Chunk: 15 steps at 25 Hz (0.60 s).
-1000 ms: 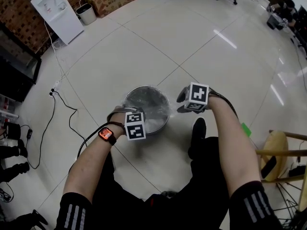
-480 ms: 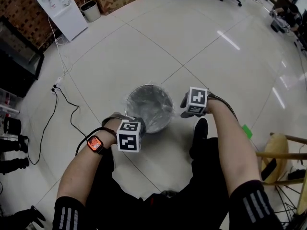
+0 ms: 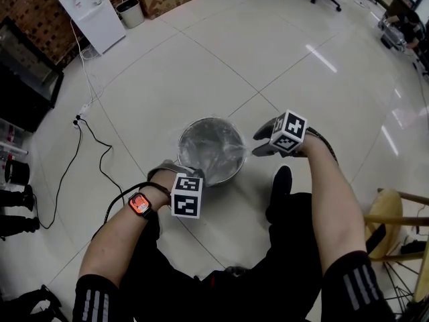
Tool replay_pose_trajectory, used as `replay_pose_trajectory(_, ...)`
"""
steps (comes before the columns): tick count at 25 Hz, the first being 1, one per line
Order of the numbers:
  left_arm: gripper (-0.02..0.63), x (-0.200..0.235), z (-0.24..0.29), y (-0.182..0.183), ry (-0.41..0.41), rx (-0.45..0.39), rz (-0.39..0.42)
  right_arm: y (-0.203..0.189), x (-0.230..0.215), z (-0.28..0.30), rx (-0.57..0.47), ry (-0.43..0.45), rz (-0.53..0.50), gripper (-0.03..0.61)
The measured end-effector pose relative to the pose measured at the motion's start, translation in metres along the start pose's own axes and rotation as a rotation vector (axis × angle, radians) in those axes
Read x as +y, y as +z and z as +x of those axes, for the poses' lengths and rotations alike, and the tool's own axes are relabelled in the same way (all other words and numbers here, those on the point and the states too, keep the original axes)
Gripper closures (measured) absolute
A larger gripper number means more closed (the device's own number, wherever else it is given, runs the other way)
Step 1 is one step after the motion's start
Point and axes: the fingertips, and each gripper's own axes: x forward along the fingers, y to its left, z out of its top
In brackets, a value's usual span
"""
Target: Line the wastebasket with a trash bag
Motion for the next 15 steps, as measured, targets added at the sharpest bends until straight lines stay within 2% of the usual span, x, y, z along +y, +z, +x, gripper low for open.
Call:
replay_pose_trajectory(3, 0.620, 0.002, 0.001, -0.001, 0.001, -0.004, -0.013, 0.013, 0.006, 0.003, -0.009, -0.012, -0.099, 0.357)
replay_pose_trajectory(4, 0.620, 0.003, 0.000, -0.002, 0.001, -0.004, -0.017, 0.016, 0.009, 0.005, -0.007, -0.007, -0.117, 0.415)
replay_pose_trajectory(6, 0.620, 0.005, -0.001, -0.003, 0.003, -0.003, -0.021, 0.019, 0.010, 0.006, 0.008, -0.004, -0.127, 0.572)
replay_pose_trajectory(10, 0.620, 0.001, -0.003, -0.001, -0.007, -0.010, -0.028, 0.004, 0.009, 0.005, 0.070, 0.002, -0.108, 0.572)
replay_pose_trajectory(15, 0.620, -0.028, 0.003, 0.010, -0.108, -0.018, -0.023, -0.039, 0.015, 0.016, 0.226, 0.043, -0.085, 0.572)
